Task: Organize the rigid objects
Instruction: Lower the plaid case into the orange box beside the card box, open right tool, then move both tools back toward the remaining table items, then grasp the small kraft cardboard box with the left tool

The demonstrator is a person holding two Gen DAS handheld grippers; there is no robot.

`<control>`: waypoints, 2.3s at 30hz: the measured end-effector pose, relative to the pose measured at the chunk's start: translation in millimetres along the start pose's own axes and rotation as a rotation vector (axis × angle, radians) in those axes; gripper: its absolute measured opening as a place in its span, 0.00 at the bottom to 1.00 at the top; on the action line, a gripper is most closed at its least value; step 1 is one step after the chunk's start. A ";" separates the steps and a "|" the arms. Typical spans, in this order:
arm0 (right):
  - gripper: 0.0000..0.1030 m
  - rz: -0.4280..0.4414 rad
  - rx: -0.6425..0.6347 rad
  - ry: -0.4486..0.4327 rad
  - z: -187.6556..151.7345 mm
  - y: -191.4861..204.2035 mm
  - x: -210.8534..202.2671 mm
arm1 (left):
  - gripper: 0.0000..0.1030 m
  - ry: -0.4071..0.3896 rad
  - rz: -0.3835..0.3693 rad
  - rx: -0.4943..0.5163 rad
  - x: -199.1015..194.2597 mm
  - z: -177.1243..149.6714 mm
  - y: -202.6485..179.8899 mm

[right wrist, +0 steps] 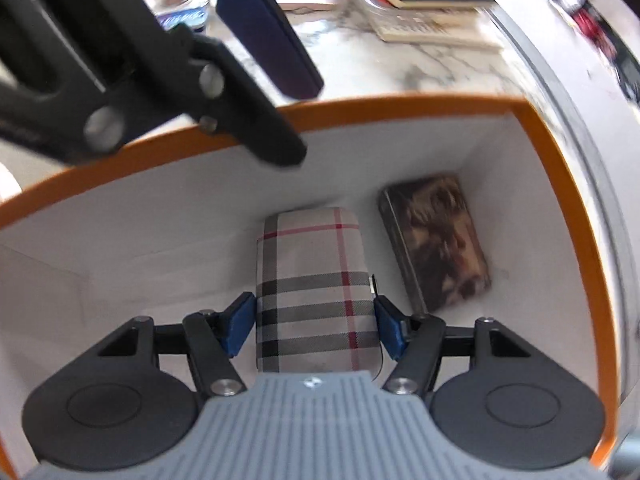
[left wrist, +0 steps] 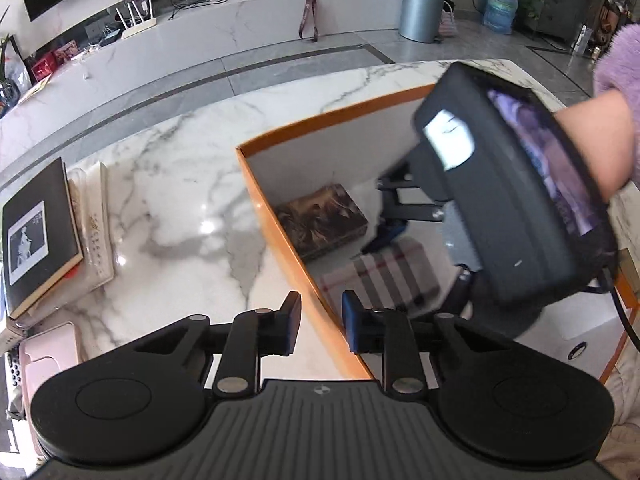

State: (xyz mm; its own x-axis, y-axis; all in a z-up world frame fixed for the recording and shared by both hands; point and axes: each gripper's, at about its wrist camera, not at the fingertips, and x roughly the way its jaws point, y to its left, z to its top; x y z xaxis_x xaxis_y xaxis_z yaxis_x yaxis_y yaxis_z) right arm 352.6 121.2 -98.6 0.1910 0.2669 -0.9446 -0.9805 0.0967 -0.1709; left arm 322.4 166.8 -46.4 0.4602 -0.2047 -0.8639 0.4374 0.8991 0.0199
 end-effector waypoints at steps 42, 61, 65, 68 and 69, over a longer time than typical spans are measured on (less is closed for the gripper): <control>0.37 -0.084 0.788 -0.185 -97.5 -29.0 -127.7 | 0.23 -0.161 0.039 -0.014 -58.9 -2.4 -52.2; 0.44 -0.334 1.368 -0.182 -348.0 77.5 -172.2 | 0.61 -0.149 -0.302 -0.036 -29.6 4.8 -259.3; 0.44 -0.323 1.412 -0.185 -372.2 88.9 -154.8 | 0.73 -0.071 -0.250 -0.047 7.0 1.5 -287.4; 0.44 -0.340 1.413 -0.225 -377.4 89.7 -154.1 | 0.80 -0.029 -0.176 -0.026 29.1 -1.9 -305.3; 0.44 -0.336 1.423 -0.232 -379.7 87.8 -152.3 | 0.84 -0.019 -0.153 -0.023 33.4 -4.0 -310.2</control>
State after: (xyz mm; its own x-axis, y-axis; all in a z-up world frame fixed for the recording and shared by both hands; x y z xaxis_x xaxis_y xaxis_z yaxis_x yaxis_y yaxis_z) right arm 220.1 -275.0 -76.1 0.5320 0.1723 -0.8291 -0.0483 0.9837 0.1735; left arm 198.9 -117.3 -83.5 0.4040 -0.3472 -0.8463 0.4855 0.8655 -0.1234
